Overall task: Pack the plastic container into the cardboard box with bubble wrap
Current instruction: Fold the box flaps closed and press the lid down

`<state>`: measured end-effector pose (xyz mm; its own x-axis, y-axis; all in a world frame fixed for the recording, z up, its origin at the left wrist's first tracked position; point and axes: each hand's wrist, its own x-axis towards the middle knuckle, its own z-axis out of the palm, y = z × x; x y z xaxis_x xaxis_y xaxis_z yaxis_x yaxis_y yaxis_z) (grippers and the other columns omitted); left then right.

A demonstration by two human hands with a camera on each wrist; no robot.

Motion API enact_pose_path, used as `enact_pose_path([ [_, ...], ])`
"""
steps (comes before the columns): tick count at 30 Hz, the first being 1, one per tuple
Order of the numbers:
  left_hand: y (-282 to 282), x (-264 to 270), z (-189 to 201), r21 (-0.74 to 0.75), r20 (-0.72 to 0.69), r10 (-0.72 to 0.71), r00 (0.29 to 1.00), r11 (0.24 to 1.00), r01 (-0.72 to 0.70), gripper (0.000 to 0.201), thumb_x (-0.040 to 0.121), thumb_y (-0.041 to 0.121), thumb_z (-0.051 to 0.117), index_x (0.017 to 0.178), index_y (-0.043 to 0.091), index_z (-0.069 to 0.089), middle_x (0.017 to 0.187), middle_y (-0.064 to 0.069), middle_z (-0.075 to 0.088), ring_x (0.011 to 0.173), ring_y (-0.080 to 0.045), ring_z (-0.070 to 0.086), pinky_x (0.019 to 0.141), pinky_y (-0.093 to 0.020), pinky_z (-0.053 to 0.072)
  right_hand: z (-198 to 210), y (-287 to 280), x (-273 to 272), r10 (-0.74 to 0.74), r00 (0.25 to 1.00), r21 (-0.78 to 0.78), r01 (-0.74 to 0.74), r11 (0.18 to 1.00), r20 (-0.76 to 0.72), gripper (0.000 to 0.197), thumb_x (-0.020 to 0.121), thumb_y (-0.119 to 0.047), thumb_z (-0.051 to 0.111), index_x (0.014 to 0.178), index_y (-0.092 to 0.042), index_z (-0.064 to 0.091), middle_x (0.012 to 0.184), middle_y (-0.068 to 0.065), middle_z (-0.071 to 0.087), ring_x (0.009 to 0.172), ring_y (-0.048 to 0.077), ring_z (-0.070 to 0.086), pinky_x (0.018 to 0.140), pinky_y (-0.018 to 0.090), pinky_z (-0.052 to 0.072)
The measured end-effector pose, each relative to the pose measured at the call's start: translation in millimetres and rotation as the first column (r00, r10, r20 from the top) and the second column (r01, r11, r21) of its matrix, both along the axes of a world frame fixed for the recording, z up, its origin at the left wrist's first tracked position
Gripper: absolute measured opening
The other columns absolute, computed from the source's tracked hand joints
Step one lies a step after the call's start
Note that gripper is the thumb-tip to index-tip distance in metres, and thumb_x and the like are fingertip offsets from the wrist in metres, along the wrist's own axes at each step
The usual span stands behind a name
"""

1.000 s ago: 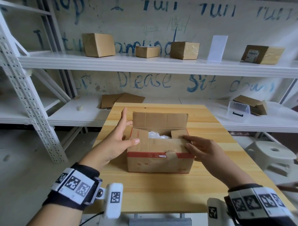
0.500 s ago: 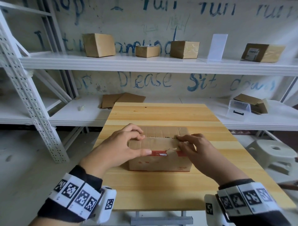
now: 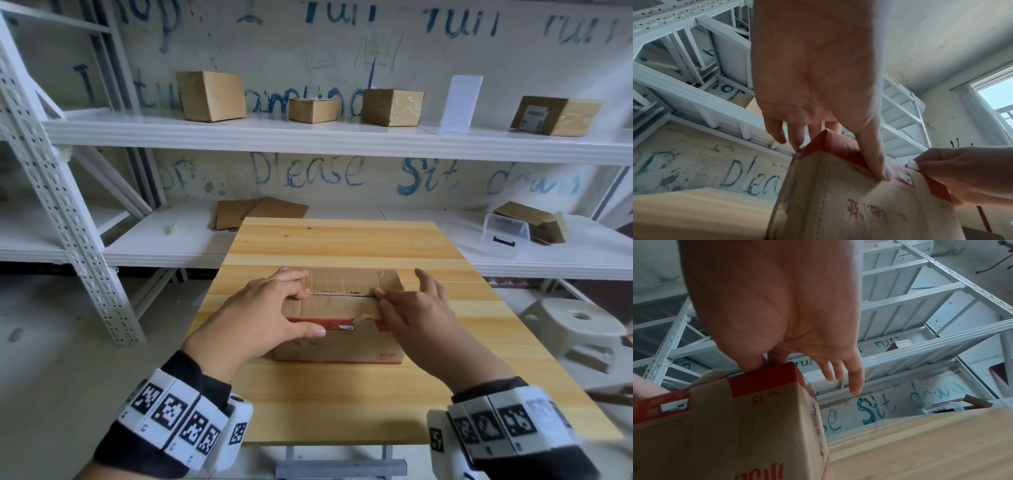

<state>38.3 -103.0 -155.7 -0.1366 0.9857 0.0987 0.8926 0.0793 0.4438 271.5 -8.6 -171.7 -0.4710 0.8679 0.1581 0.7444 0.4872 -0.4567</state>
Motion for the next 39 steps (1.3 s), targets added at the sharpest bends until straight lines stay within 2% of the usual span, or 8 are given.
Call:
enact_pose_path([
  [4,-1.7,1.1,1.6,-0.012,0.010,-0.013,1.000,1.000,0.013,0.073,0.074,0.066,0.072,0.139,0.037,0.053,0.156,0.036,0.020,0.144,0.013,0.011,0.117,-0.035,0.027,-5.6,0.1,2.2,0.007,1.000,-0.043,-0.005,0.999,0.024,0.047,0.101,-0.051,0.029,0.143,-0.041,0.047,0.166,0.018,0.005,0.153,0.030,-0.011,0.120,0.057,0.015],
  [7,0.9,2.7,1.7,-0.021,-0.045,-0.018,0.999,1.000,0.017,0.082,0.078,0.062,0.070,0.149,0.031,0.043,0.160,0.029,0.015,0.147,0.006,0.015,0.118,-0.032,0.026,-1.1,-7.5,3.5,0.058,0.995,-0.007,-0.057,0.998,0.083,0.051,0.103,-0.050,0.024,0.151,-0.037,0.035,0.167,-0.002,-0.009,0.151,0.026,-0.020,0.121,0.055,0.006],
  [9,3.2,5.8,1.6,-0.054,-0.117,-0.040,0.992,0.998,0.034,0.086,0.083,0.060,0.066,0.154,0.024,0.033,0.163,0.022,0.007,0.150,-0.001,0.011,0.121,-0.032,0.023,1.0,-12.9,1.7,0.104,0.986,0.054,-0.112,0.992,0.132,0.054,0.104,-0.047,0.020,0.154,-0.031,0.028,0.166,-0.013,-0.003,0.151,0.018,-0.018,0.123,0.052,0.003],
  [14,1.1,8.7,1.9,-0.039,-0.172,-0.053,0.984,0.998,0.047,0.089,0.088,0.058,0.061,0.159,0.023,0.018,0.165,0.014,0.004,0.151,-0.003,0.006,0.121,-0.027,0.014,-2.4,-11.3,-2.7,0.128,0.981,0.140,-0.149,0.979,0.149,0.057,0.105,-0.041,0.016,0.158,-0.018,0.018,0.166,-0.003,0.016,0.153,0.011,-0.001,0.125,0.036,0.001],
  [17,0.8,8.6,2.4,-0.022,-0.166,-0.061,0.984,0.998,0.058,0.089,0.088,0.057,0.062,0.158,0.022,0.018,0.164,0.012,0.005,0.151,-0.002,0.006,0.121,-0.027,0.014,-4.3,-9.9,-2.2,0.134,0.981,0.125,-0.152,0.981,0.143,0.064,0.102,-0.046,0.007,0.159,-0.016,0.005,0.167,0.000,0.004,0.153,0.012,-0.005,0.124,0.029,-0.001],
  [20,0.9,6.7,2.2,-0.017,-0.124,-0.064,0.990,0.998,0.062,0.088,0.086,0.053,0.067,0.157,0.022,0.024,0.164,0.013,0.010,0.150,-0.001,0.007,0.123,-0.032,0.017,-2.5,-13.5,-2.1,0.128,0.984,0.080,-0.139,0.987,0.121,0.060,0.105,-0.041,0.013,0.158,-0.015,0.000,0.166,0.001,-0.009,0.152,0.011,-0.012,0.120,0.022,-0.005],
  [32,1.9,5.0,-2.0,0.041,-0.027,-0.050,0.998,0.998,0.051,0.090,0.083,0.047,0.074,0.156,0.025,0.026,0.162,0.019,0.012,0.144,0.010,0.005,0.112,-0.015,0.006,-6.2,-10.2,-2.3,0.128,0.988,0.131,-0.138,0.982,0.088,0.058,0.106,-0.037,0.018,0.158,-0.012,0.015,0.167,0.002,0.007,0.153,0.010,-0.001,0.118,0.018,-0.002],
  [39,-1.2,4.3,-8.2,0.081,-0.022,-0.011,1.000,0.997,0.013,0.095,0.076,0.048,0.082,0.154,0.028,0.032,0.159,0.025,0.018,0.145,0.010,0.010,0.118,-0.021,0.012,-8.5,-5.3,-3.1,0.126,0.989,0.166,-0.138,0.976,0.082,0.059,0.105,-0.037,0.014,0.155,-0.010,0.030,0.165,0.005,0.020,0.153,0.014,0.009,0.121,0.021,0.006],
])
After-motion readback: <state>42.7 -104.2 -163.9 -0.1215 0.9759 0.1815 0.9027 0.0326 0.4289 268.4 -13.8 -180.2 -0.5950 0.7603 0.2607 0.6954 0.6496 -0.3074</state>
